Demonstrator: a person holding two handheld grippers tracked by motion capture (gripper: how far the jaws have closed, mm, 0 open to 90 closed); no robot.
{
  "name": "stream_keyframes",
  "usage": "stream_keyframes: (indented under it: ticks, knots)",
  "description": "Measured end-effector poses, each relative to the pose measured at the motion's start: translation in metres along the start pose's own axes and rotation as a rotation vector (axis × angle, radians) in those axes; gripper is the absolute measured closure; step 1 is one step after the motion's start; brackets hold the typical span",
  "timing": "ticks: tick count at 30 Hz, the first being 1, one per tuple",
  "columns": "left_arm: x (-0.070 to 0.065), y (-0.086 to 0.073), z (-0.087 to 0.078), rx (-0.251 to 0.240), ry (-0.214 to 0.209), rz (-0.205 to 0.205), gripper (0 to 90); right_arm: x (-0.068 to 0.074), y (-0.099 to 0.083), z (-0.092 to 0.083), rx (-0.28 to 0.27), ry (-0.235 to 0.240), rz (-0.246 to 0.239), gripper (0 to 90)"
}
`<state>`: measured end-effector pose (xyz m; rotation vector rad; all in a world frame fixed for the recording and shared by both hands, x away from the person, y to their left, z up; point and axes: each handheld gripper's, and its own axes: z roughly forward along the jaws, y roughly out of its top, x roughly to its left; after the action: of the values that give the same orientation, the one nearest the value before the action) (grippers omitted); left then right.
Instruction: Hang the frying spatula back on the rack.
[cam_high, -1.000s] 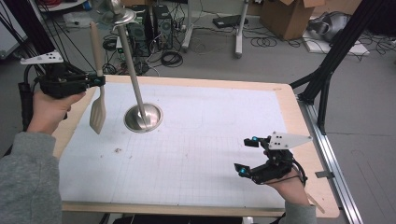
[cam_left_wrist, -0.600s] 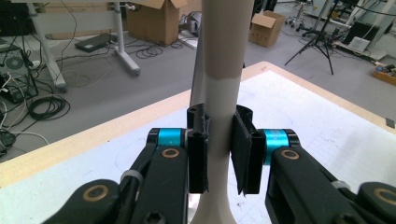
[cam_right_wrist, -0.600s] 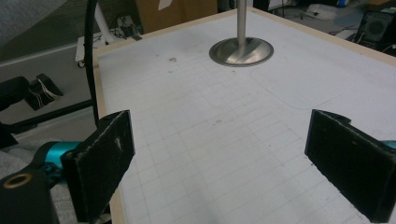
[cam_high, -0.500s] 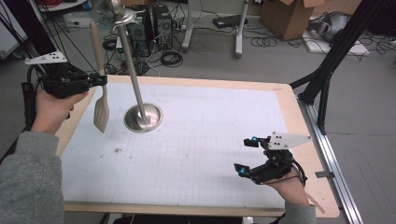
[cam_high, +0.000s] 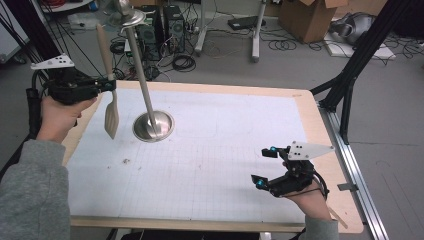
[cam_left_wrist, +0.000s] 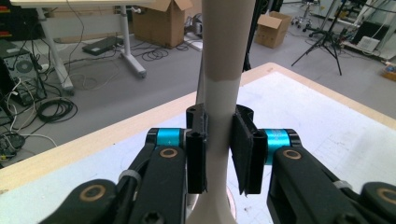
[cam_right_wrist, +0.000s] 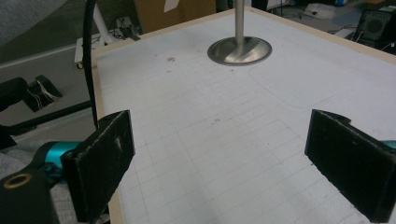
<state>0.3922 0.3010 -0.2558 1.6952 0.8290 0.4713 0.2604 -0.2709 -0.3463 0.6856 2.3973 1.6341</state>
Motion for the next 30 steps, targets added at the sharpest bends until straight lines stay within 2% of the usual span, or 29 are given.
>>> stream_keyframes:
  ticks: [1, 2, 5, 7, 12, 16, 18, 22, 30]
  knots:
    - [0.000, -0.001, -0.001, -0.030, 0.015, -0.001, 67.7, 0.000, 0.000, 0.000, 0.002, 0.001, 0.003, 7.2]
    - [0.000, -0.001, -0.002, -0.037, 0.015, -0.004, 64.5, 0.000, 0.000, 0.000, 0.000, -0.001, 0.000, 7.2]
    - [0.002, -0.003, -0.004, -0.042, 0.034, -0.004, 57.6, 0.000, 0.000, 0.000, 0.000, -0.003, -0.001, 7.2]
    - [0.003, -0.006, -0.006, -0.051, 0.025, -0.016, 51.6, 0.001, 0.000, -0.001, 0.003, -0.003, 0.000, 7.2]
    - [0.000, -0.011, -0.008, -0.041, 0.040, 0.001, 31.4, 0.005, 0.000, 0.000, 0.010, -0.003, -0.003, 7.3]
    - [-0.006, -0.011, -0.010, -0.013, 0.070, 0.019, 18.3, 0.006, 0.002, 0.003, 0.013, 0.000, -0.010, 7.2]
    - [-0.009, -0.010, -0.011, -0.004, 0.079, 0.010, 10.7, 0.007, 0.003, 0.005, 0.015, 0.005, -0.017, 7.2]
    - [-0.013, -0.009, -0.016, -0.005, 0.073, 0.005, 7.1, 0.008, 0.005, 0.006, 0.009, 0.010, -0.023, 7.2]
    - [-0.023, -0.021, -0.032, -0.080, 0.046, 0.002, 6.7, 0.007, 0.011, 0.003, -0.030, 0.013, -0.033, 7.2]
